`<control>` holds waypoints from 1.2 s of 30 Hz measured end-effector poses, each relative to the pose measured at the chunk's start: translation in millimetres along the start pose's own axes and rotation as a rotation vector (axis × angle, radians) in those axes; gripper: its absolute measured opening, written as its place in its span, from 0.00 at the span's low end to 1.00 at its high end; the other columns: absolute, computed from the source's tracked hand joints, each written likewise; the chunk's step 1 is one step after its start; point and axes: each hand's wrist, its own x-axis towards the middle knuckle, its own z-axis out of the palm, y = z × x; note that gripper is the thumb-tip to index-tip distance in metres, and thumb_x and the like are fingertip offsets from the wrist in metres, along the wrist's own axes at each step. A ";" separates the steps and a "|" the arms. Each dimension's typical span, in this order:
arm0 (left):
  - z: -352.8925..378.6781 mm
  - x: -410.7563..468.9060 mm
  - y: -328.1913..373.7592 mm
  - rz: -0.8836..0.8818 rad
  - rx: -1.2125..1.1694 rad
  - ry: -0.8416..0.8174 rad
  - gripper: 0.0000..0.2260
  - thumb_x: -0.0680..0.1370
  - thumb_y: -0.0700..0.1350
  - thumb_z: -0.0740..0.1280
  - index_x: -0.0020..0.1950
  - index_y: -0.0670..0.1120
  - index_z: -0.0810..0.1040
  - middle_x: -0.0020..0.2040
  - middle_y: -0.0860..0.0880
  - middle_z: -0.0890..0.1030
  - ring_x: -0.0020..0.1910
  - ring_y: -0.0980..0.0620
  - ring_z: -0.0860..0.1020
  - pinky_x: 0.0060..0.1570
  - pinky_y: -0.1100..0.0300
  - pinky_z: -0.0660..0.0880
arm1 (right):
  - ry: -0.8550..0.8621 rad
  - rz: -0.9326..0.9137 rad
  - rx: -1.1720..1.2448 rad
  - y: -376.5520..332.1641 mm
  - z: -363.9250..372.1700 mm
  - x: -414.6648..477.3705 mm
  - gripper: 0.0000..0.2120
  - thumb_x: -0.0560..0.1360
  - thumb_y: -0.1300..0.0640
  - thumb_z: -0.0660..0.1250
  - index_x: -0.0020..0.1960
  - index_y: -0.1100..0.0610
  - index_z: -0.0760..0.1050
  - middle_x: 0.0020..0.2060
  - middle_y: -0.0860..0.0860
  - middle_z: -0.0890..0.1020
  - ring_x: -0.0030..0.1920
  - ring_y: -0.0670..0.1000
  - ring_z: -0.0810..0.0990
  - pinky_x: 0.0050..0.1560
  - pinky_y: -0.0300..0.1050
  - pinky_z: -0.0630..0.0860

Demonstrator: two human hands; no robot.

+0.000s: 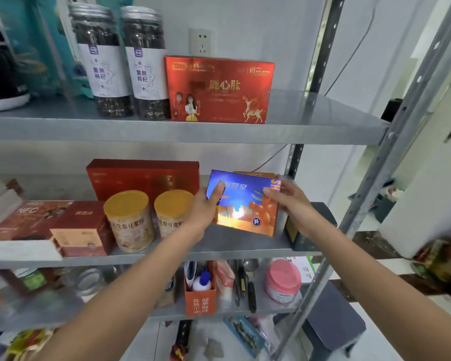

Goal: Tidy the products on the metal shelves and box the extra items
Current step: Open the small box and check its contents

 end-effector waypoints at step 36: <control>27.2 -44.4 40.3 -0.049 -0.100 -0.071 0.17 0.78 0.57 0.65 0.62 0.49 0.72 0.57 0.51 0.80 0.53 0.53 0.81 0.47 0.62 0.78 | 0.242 0.126 0.057 41.0 0.8 4.0 0.18 0.75 0.38 0.64 0.57 0.50 0.73 0.42 0.47 0.86 0.42 0.48 0.86 0.38 0.41 0.80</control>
